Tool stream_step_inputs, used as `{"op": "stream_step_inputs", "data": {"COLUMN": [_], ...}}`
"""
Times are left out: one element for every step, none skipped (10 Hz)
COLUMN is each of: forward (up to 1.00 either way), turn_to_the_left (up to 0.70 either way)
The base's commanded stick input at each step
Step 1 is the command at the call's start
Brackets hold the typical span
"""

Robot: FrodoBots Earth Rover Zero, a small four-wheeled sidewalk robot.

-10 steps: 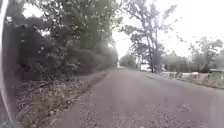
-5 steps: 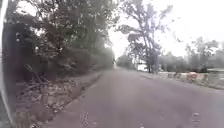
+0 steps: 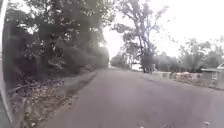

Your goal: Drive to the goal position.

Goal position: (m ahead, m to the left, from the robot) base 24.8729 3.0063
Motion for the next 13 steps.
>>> {"op": "stream_step_inputs", "data": {"forward": [0.7, 0.7, 0.7, 0.7, 0.7, 0.7, 0.7, 0.7, 0.7, 0.7, 0.7, 0.7, 0.7], "turn_to_the_left": [0.01, 0.01, 0.01, 0.01, 0.01, 0.01, 0.01, 0.01, 0.01, 0.01, 0.01, 0.01, 0.01]}}
